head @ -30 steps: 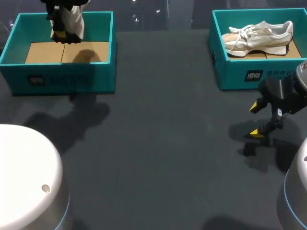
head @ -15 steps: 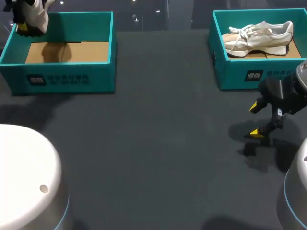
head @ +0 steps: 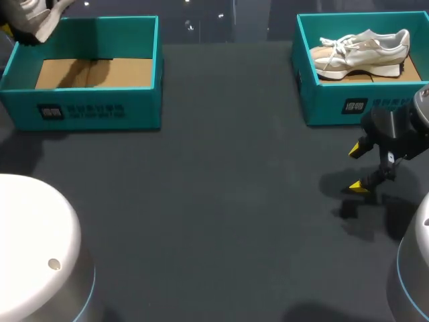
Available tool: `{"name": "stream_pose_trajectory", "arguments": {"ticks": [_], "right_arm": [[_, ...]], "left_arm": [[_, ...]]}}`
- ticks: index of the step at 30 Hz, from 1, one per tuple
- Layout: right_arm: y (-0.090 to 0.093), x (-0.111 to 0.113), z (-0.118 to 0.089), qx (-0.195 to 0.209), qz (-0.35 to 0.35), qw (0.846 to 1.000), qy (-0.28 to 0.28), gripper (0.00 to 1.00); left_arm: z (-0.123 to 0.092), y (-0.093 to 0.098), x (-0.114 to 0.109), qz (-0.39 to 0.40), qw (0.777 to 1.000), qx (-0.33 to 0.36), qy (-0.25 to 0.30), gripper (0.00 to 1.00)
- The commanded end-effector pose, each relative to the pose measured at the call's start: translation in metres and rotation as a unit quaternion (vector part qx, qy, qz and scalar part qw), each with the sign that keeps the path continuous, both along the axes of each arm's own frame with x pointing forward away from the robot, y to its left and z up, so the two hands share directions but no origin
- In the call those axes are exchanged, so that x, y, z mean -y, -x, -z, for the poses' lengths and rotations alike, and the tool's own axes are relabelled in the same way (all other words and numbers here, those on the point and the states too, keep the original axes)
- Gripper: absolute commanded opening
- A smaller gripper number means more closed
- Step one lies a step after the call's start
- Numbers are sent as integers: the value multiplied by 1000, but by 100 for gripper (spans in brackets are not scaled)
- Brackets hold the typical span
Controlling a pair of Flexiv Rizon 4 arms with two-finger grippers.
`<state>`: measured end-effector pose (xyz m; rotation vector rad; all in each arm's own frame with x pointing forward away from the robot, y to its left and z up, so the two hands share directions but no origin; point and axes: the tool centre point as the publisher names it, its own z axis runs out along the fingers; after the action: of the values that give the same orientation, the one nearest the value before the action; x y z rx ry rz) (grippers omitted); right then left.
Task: Take the shoe out of the shoebox, open the shoe tongue, remove and reinsert the insole, then place the shoe into the shoebox
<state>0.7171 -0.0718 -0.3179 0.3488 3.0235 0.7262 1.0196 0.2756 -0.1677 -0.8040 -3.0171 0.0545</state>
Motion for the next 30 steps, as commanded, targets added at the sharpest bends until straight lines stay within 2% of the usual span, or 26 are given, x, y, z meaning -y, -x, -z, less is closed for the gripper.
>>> {"name": "stream_pose_trajectory", "arguments": {"ticks": [1, 6, 8, 10, 12, 13, 25, 29, 30], "right_arm": [[1, -1, 0, 1, 1, 1000, 2, 100], [1, -1, 0, 1, 1, 1000, 2, 100], [1, -1, 0, 1, 1, 1000, 2, 100], [1, -1, 0, 1, 1, 1000, 2, 100], [1, -1, 0, 1, 1, 1000, 2, 100], [1, -1, 0, 1, 1, 1000, 2, 100], [1, -1, 0, 1, 1, 1000, 2, 100], [1, -1, 0, 1, 1, 1000, 2, 100], [1, -1, 0, 1, 1, 1000, 2, 100]], "left_arm": [[-2, 0, -2, 32, 999, 3, 0, 0], [-2, 0, -2, 32, 999, 3, 0, 0], [0, -1, -4, 116, 993, -6, -32, 0], [3, -3, -10, 213, 975, -20, -59, 0], [6, -10, -18, 266, 960, -22, -88, 0], [6, -15, -22, 260, 961, -5, -92, 0], [6, -15, -22, 260, 961, -5, -92, 0], [7, -24, -23, 340, 934, -2, -109, 0], [10, -25, -23, 379, 918, 8, -116, 0]]}}
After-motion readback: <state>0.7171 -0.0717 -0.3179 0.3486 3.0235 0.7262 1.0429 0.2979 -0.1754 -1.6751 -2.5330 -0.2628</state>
